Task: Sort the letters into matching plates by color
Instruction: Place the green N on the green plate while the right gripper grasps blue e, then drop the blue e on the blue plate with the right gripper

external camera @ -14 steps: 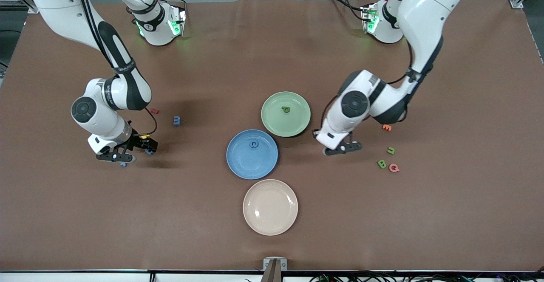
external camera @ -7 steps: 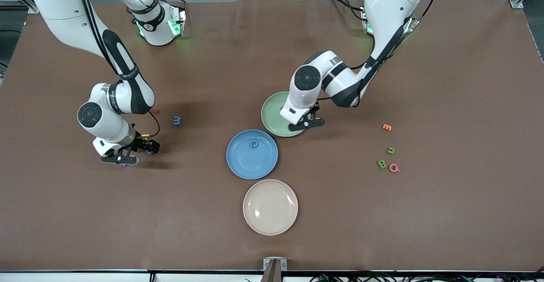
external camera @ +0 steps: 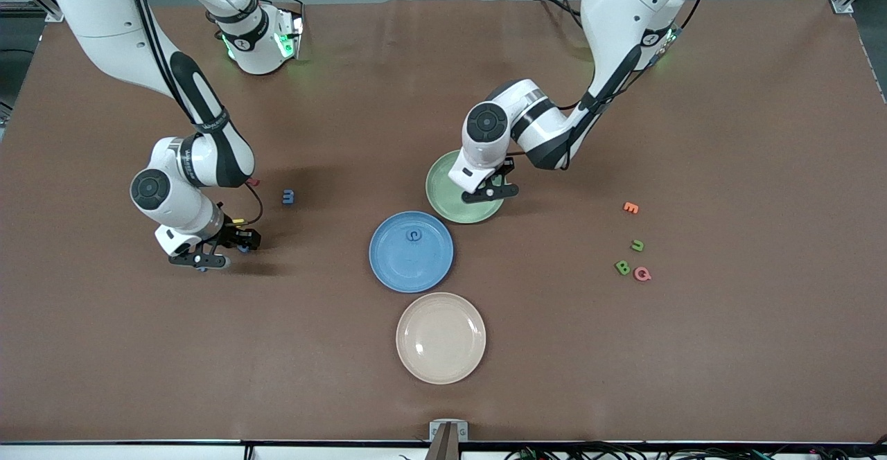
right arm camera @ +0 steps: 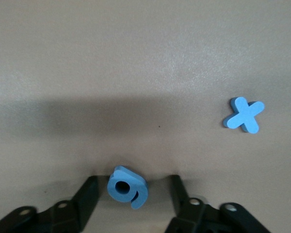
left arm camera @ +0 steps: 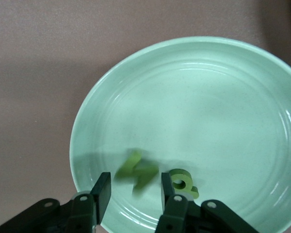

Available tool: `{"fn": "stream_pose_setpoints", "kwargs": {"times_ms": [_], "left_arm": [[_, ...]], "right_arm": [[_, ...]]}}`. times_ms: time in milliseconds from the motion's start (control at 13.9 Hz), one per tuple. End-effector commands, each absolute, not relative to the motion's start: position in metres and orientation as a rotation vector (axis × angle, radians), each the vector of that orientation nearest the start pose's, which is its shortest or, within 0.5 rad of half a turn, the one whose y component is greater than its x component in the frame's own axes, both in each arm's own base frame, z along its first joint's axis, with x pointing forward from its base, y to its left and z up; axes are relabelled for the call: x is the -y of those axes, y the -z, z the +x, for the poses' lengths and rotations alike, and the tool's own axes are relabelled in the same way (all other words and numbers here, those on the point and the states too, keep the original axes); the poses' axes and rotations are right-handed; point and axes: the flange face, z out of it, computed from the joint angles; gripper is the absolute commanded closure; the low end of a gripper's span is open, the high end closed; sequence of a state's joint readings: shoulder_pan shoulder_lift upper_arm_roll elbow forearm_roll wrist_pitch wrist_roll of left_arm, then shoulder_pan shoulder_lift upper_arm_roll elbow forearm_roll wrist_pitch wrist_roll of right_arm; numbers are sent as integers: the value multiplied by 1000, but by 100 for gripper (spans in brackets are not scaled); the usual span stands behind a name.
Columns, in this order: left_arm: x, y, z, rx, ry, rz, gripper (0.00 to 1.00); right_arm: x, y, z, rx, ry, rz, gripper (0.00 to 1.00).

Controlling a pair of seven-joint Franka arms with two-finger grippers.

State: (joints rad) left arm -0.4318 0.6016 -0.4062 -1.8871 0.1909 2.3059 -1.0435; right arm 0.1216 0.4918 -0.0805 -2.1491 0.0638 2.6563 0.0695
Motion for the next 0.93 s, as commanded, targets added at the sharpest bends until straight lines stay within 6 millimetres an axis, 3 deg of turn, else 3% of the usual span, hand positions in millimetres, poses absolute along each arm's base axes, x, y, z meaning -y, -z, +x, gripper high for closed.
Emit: {"fn": "stream_pose_setpoints", "kwargs": {"times_ms": [0, 72, 287, 574, 645, 860], "left_arm": [[451, -203, 425, 177, -208, -3076, 6], [450, -206, 427, 177, -202, -3078, 1], [437, -225, 449, 213, -159, -3100, 1], [384, -251, 500, 154, -99, -3132, 1], [375, -255, 508, 153, -91, -3136, 1], [323, -264, 546, 159, -64, -3148, 1]], "right_arm": [[-19, -167, 568, -125, 27, -3139, 71], [-19, -167, 568, -129, 29, -3139, 78], [-19, -168, 569, -131, 29, -3138, 96], [-27, -179, 577, -174, 14, -3131, 99], [-35, -186, 583, -212, -25, -3126, 99], [-74, -211, 594, -318, -133, -3122, 99]]}}
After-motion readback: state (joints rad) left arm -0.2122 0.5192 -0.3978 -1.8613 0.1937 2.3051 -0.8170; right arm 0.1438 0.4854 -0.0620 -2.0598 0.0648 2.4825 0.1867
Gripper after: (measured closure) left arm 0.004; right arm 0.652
